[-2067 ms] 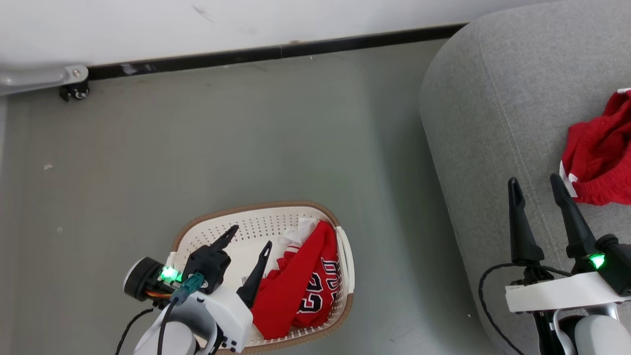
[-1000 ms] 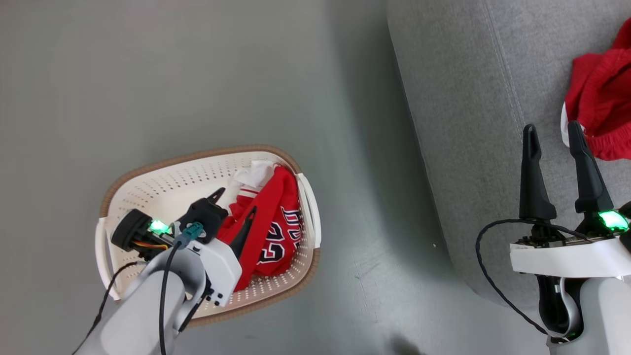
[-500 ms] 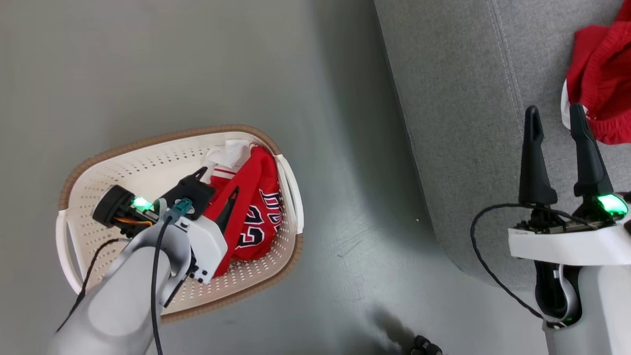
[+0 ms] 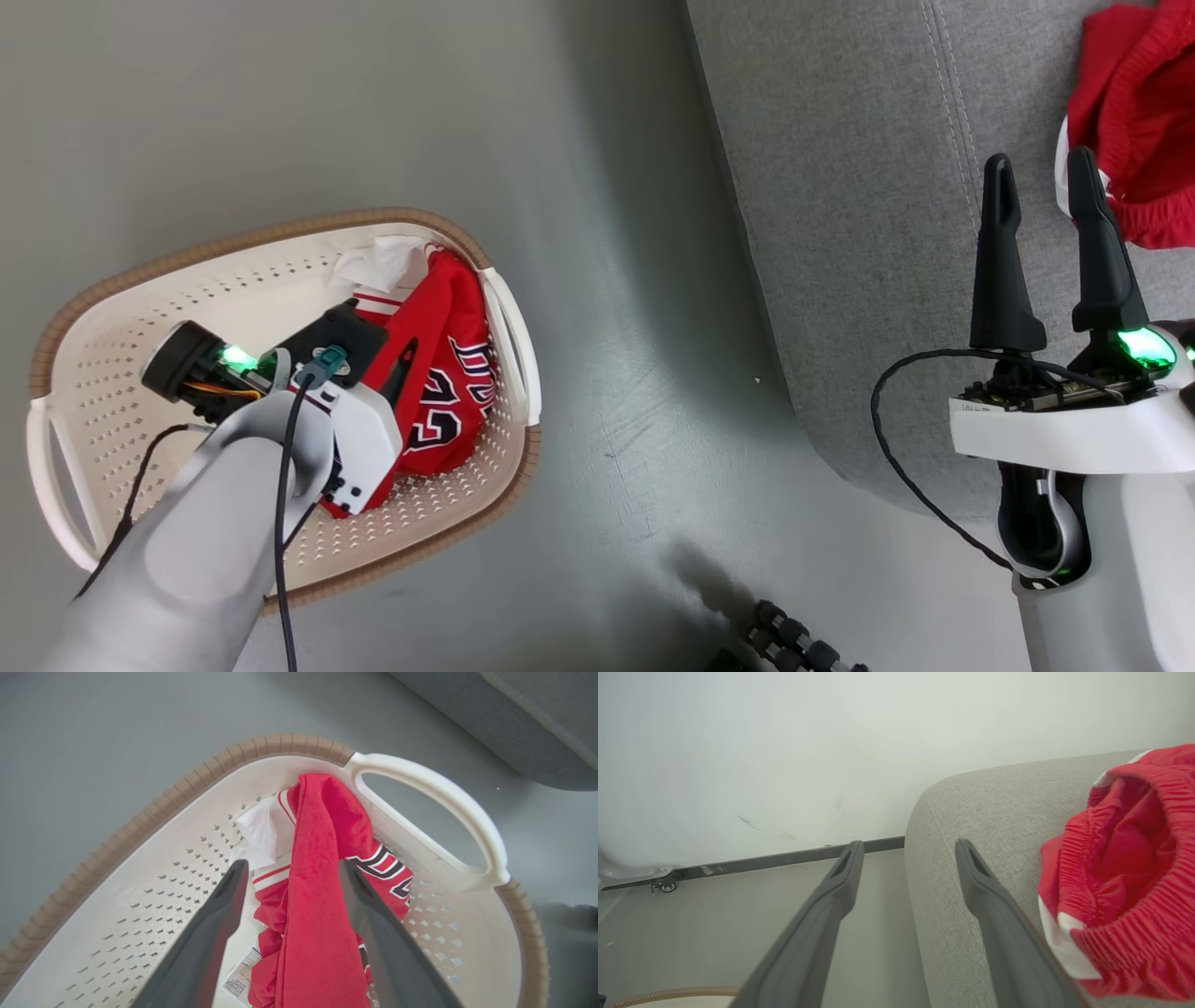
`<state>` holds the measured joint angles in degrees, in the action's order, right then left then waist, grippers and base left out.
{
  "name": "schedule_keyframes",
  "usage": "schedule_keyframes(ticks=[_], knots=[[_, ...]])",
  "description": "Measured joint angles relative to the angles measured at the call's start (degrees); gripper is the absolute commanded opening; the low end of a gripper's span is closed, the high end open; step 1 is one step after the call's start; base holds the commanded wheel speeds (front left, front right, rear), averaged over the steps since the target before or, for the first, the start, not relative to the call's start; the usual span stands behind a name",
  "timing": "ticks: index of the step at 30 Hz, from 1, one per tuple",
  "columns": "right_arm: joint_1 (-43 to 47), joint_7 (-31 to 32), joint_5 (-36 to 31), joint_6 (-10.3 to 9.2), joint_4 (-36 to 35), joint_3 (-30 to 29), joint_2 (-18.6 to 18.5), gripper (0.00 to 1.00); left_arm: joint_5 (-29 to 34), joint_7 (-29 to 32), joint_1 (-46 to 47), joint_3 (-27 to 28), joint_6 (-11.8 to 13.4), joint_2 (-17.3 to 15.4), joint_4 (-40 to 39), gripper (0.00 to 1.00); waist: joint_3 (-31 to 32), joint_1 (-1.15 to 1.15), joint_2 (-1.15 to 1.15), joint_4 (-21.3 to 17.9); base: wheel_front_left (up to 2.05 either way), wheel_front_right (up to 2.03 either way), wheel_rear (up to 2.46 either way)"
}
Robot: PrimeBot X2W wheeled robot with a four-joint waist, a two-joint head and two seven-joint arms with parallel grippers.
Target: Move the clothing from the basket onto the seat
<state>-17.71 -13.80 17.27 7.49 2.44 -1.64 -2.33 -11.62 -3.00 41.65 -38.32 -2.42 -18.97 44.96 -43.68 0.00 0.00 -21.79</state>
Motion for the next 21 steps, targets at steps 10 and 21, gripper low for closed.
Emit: schedule_keyframes(ticks=[10,21], knots=[[-1.0,-0.3,0.8,0.00,1.2,1.2,0.0,1.00,1.1,1.0,2.6,-0.2,-0.2,-0.9,2.6,1.00,-2.6,0.00,0.00,-2.0,0.00,0.00,0.00],[-2.6,-0.3,2.1,0.00,2.1,2.8,0.1,1.00,2.3,2.1,5.6,-0.9,-0.6,-1.7,4.8,1.00,-4.8,0.00,0.00,-4.1,0.00,0.00,0.00]])
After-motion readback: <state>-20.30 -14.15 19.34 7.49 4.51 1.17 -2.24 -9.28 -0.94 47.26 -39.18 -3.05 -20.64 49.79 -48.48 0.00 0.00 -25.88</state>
